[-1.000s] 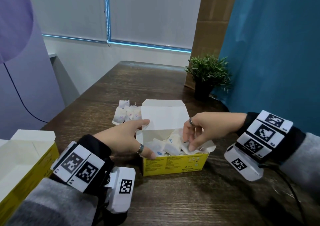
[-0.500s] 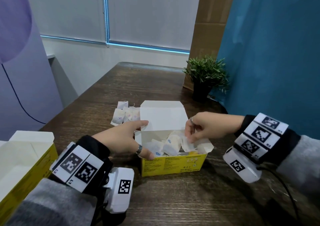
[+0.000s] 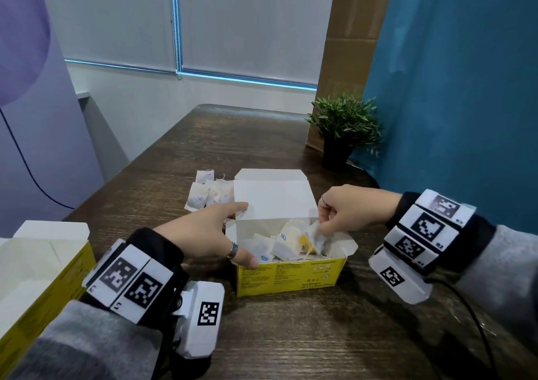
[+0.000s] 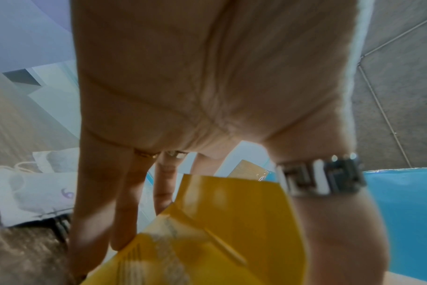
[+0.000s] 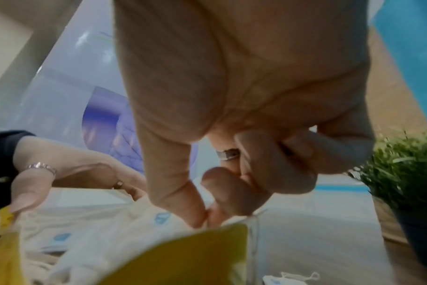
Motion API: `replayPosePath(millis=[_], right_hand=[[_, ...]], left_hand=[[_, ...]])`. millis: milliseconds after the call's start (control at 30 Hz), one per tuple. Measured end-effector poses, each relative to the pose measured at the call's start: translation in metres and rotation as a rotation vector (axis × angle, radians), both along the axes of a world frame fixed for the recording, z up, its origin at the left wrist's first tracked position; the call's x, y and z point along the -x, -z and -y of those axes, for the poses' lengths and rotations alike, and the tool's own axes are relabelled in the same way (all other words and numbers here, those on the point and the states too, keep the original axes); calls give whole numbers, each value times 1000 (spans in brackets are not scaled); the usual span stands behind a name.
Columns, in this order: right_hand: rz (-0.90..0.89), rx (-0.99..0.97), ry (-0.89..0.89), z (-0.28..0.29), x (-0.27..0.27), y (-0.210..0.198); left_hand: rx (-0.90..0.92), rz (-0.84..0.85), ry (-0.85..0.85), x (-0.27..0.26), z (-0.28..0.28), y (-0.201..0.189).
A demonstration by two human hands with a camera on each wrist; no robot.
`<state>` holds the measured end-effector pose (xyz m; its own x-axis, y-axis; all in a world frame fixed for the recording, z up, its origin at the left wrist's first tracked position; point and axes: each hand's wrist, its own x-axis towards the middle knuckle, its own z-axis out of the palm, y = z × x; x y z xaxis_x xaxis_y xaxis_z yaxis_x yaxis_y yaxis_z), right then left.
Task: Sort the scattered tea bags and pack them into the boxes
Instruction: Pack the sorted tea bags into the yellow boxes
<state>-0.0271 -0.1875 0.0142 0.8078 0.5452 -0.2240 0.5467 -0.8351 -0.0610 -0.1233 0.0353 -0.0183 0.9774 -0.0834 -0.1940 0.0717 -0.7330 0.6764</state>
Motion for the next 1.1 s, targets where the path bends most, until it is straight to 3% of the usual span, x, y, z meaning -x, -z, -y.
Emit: replayPosePath(millis=[133,233,367,600,733,833,933,1000,1067,1100], right_hand=[[52,32,-26,1,-2,-1],[5,-93,-207,1,-1,-5],[-56,-53,-370,-4,2,0],[-121,-148,-366,-7,2,12],[-407,-208,-358,-5,9,6],[-469,-218,-337,-5,11,10],[-353,-255,-279,-4,10,13],[-106,-348,-197,1,9,11],[93,-410,-13,11,5,13],[59,-396,81,17,3,16]], left_hand=[[11,-1,-4,0,-1,1],[15,3,-1,-1,-1,2],[25,1,-2,-2,-1,2],[39,14,5,-3,-3,5],[46,11,-1,-4,-3,5],[56,-13,-4,-4,-4,6],[55,-17,-2,-2,-4,5],[31,-14,2,-1,-3,3],[15,-19,-1,1,-2,2],[17,-24,-3,1,-1,1]])
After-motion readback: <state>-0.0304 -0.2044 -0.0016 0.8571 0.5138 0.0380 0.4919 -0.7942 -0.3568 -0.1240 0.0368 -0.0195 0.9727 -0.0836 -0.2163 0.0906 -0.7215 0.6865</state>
